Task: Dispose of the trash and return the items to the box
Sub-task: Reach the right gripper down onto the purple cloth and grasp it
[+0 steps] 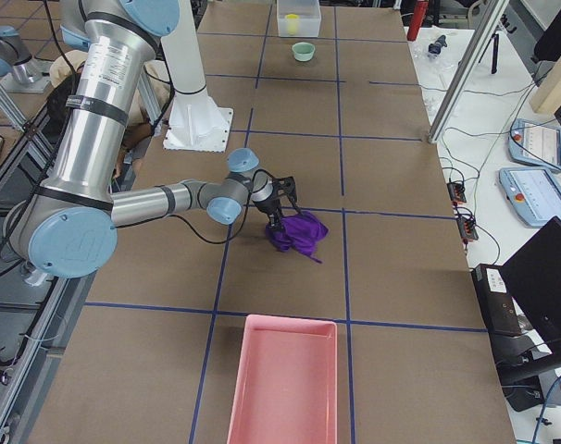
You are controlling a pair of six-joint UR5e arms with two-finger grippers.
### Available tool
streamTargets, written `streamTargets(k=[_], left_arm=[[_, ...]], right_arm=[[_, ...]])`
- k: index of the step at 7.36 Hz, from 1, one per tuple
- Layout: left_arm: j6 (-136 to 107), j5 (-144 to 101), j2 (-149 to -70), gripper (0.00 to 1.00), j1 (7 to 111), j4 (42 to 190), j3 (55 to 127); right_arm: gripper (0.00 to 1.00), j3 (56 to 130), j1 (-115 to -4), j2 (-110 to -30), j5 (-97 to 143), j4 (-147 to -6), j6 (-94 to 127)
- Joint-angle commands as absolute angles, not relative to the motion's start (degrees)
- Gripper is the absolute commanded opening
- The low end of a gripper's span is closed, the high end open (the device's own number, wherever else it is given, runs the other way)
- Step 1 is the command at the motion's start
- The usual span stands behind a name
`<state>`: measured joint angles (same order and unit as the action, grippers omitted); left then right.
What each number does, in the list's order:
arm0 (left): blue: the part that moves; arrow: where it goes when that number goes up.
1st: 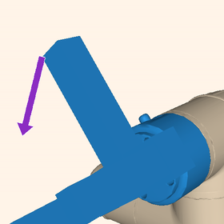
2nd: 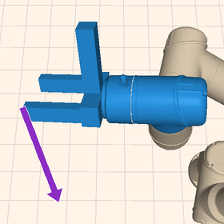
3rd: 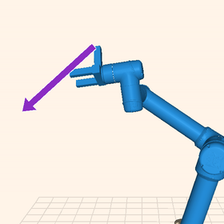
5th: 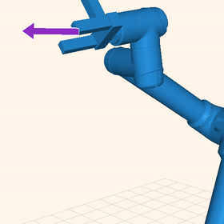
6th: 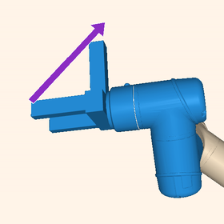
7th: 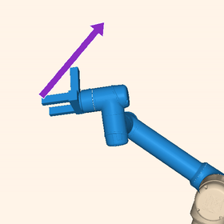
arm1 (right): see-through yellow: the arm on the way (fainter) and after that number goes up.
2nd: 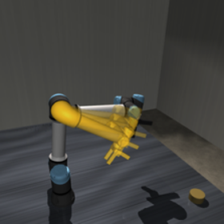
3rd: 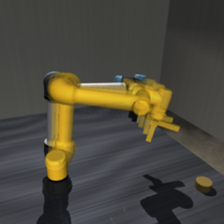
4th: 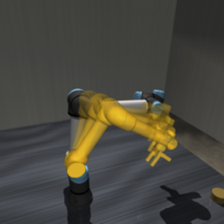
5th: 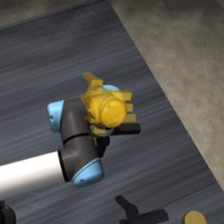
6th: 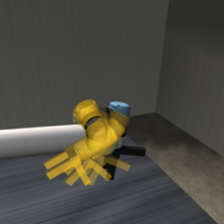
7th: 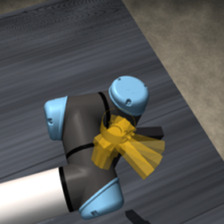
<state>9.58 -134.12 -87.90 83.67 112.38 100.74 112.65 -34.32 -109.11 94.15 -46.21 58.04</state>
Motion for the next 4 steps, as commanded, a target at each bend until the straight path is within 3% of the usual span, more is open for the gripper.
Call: streamTargets(k=[1, 4], left_arm=[[9.58, -134.12, -87.80, 1.00, 83.76, 112.41, 100.72], [9.32, -134.12, -88.06, 1.00, 83.76, 111.28, 100.81]], right_arm=[[0.00, 112.59, -34.54, -109.25, 93.95, -46.76, 52.85], [0.00, 114.34, -50.01, -108.37, 99.80, -57.52, 25.69]])
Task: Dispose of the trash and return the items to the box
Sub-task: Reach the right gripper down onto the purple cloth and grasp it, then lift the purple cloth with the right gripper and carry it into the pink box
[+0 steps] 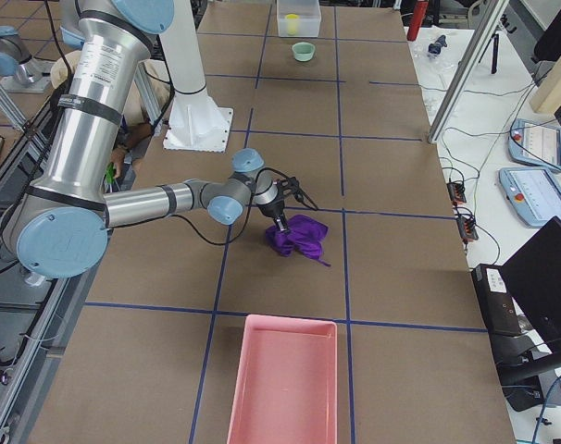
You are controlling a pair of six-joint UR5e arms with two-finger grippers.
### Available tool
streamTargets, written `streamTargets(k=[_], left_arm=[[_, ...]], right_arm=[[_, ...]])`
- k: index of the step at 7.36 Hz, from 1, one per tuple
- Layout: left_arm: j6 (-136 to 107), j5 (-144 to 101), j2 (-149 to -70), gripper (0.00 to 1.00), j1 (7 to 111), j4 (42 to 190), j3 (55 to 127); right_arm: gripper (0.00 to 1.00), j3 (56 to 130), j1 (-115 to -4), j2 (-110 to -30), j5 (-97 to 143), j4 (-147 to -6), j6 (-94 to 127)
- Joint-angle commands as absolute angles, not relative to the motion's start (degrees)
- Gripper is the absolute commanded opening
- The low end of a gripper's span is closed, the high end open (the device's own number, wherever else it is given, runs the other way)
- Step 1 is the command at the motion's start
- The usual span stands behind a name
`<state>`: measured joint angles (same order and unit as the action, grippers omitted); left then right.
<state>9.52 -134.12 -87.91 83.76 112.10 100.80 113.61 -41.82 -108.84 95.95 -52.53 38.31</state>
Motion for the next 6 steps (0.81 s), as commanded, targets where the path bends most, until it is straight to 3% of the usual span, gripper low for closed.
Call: streamTargets(k=[1, 4, 6], left_arm=[[9.32, -134.03, -89.89, 1.00, 83.85, 106.31, 101.59], [9.23, -130.26, -92.55, 1.00, 84.11, 97.73, 106.52], [-0.14, -130.25, -93.51, 1.00, 83.33, 98.52, 107.92]], right_arm=[[0.00, 114.35, -59.93, -108.02, 106.20, -61.14, 12.18], [0.00, 112.95, -91.31, -101.89, 120.13, -82.10, -29.22], [0.00, 105.86, -103.93, -96.17, 119.71, -89.99, -50.54]])
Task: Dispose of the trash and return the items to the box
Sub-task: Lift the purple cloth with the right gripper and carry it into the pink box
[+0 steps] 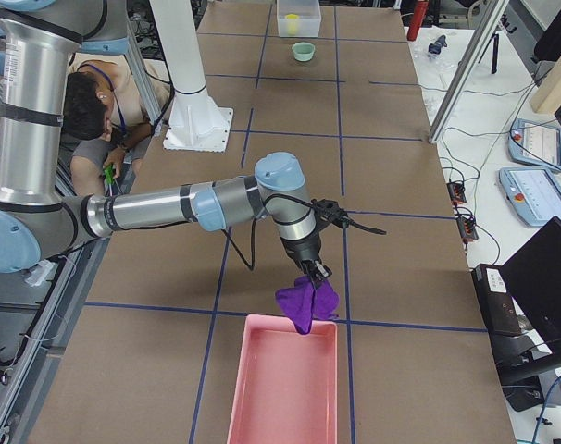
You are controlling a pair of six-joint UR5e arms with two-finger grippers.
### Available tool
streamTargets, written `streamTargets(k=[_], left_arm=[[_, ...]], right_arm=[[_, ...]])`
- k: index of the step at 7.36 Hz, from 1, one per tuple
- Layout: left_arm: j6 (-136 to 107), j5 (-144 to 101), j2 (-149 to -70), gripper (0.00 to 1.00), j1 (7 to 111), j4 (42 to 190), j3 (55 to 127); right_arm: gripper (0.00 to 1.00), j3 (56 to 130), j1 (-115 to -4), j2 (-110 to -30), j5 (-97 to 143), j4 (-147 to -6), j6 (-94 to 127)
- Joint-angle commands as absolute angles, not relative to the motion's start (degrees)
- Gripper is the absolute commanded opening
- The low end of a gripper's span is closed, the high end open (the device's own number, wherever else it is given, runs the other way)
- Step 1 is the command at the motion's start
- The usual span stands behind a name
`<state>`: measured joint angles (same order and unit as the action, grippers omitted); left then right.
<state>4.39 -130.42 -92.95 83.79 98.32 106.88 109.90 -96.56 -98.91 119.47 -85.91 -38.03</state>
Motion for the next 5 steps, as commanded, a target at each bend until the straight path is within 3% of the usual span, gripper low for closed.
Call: streamTargets(k=[1, 3, 5], left_arm=[[-0.61, -130.25, -93.52, 1.00, 82.71, 98.53, 108.54], [-1.14, -126.86, -93.52, 1.00, 80.09, 99.75, 110.29], [-6.37, -126.21, -93.25, 1.00, 76.83, 101.94, 110.39]], right_arm=[[0.99, 103.47, -104.15, -98.76, 119.79, -89.48, -51.06], [1.00, 102.92, -103.71, -98.96, 129.03, -88.68, -32.83], [1.00, 107.11, -93.93, -99.05, 137.54, -81.70, -2.79]])
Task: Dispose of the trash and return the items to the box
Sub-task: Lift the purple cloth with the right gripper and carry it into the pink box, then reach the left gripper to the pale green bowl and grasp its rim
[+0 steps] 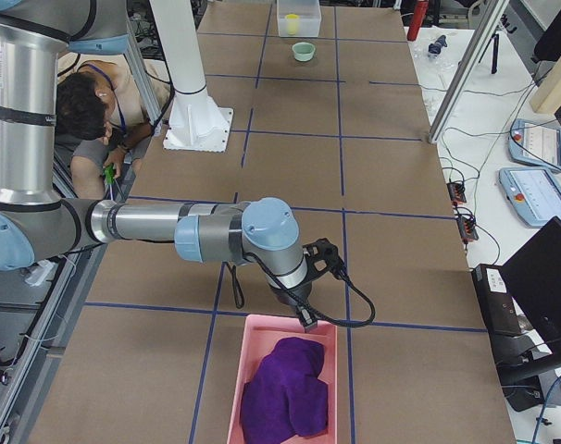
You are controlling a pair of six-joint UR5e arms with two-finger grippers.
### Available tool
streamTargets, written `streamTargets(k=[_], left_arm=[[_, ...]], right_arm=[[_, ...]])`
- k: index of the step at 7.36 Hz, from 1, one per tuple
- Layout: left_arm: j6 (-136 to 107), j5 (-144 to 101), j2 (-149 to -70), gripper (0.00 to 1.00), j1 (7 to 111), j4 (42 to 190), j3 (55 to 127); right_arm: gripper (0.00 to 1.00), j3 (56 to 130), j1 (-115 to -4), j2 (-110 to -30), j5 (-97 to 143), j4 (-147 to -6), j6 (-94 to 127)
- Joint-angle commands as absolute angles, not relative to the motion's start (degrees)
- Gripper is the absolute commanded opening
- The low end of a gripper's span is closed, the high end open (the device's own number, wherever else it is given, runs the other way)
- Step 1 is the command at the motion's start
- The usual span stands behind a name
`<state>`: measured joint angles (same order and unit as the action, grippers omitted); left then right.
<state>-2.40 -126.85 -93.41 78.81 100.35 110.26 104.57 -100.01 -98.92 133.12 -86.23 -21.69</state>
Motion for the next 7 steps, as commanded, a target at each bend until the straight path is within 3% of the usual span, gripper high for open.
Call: streamTargets(k=[1, 3, 4, 5, 7], left_arm=[[-13.99, -126.12, -90.55, 0.98, 74.82, 106.39, 109.87], [-28.57, -125.95, -79.51, 0.74, 72.87, 125.66, 105.94], [-40.05, -122.47, -78.24, 0.67, 69.12, 136.21, 101.30], [-50.61, -115.30, -78.22, 0.66, 60.64, 143.45, 96.46], [-52.47, -113.91, -77.53, 0.66, 56.43, 153.78, 89.76]], right_arm=[[1.00, 108.10, -87.78, -99.05, 135.90, -75.04, 10.76], [1.00, 108.28, -79.40, -98.88, 131.68, -65.60, 24.12], [1.00, 108.28, -77.71, -98.79, 130.88, -63.57, 26.08], [1.00, 108.28, -77.43, -98.79, 130.87, -63.02, 26.19], [1.00, 108.19, -77.26, -99.05, 130.69, -61.71, 26.02]])
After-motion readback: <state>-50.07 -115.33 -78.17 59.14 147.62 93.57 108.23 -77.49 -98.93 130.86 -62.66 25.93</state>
